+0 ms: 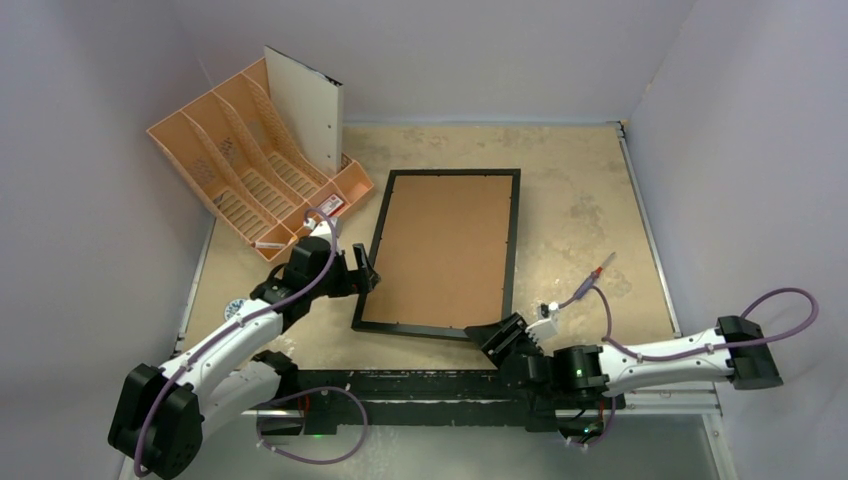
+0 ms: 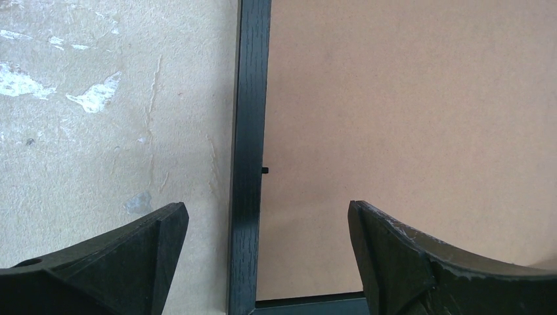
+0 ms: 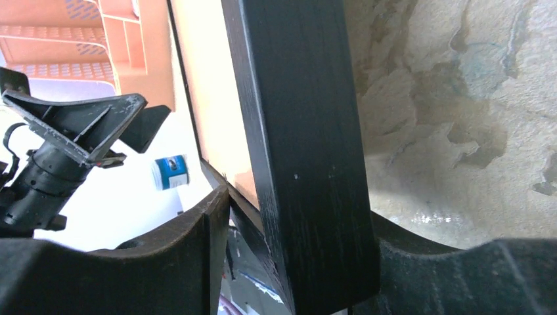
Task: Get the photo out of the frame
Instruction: Turn over the photo frame at the center of the board.
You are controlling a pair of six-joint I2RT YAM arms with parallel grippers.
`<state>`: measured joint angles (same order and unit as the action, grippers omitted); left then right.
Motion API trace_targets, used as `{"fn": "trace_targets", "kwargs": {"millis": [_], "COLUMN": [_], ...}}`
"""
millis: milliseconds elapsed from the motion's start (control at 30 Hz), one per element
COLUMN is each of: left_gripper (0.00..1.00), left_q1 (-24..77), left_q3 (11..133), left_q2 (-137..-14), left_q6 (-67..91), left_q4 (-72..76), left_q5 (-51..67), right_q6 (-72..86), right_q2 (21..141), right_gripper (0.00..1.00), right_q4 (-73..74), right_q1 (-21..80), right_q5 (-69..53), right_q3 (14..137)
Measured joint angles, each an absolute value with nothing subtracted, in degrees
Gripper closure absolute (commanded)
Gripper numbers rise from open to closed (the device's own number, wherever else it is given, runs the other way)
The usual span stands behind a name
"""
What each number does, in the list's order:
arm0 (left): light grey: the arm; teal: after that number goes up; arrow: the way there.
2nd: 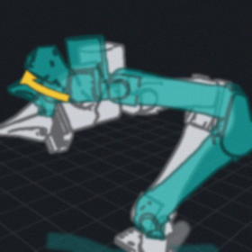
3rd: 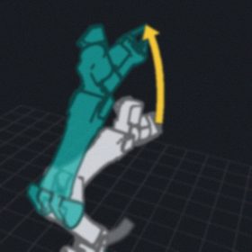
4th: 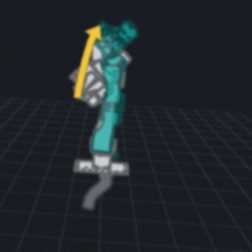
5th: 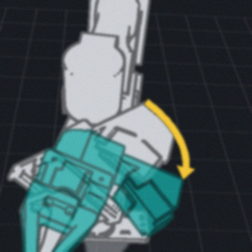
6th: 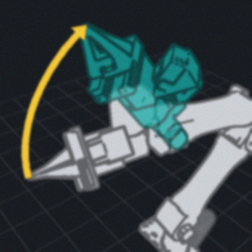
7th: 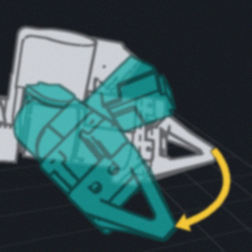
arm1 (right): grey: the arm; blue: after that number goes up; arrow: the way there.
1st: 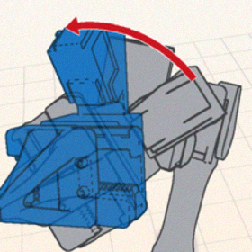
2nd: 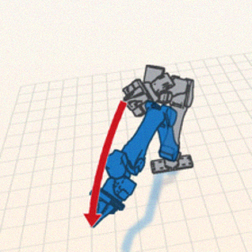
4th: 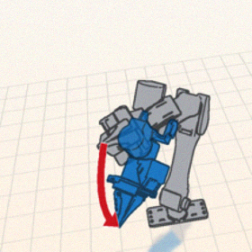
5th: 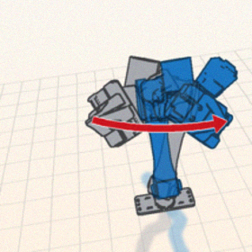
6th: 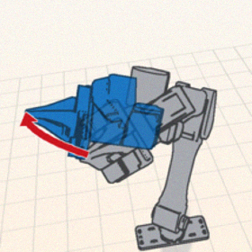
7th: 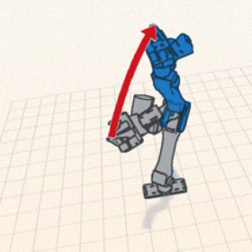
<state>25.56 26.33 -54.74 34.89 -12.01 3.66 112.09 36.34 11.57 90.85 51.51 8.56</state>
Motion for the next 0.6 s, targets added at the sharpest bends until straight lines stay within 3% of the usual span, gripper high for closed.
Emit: {"fn": "trace_targets", "kwargs": {"millis": [600], "left_gripper": [0.02], "left_q1": [25.6], "left_q3": [26.3], "left_q2": [-56.2], "left_q6": [34.9], "left_q4": [-11.7], "left_q5": [3.6], "right_q6": [114.6], "right_q2": [35.0], "right_gripper": [0.3], "right_q4": [14.8], "right_q1": [90.7], "right_q5": [49.6], "right_q3": [6.4]}}
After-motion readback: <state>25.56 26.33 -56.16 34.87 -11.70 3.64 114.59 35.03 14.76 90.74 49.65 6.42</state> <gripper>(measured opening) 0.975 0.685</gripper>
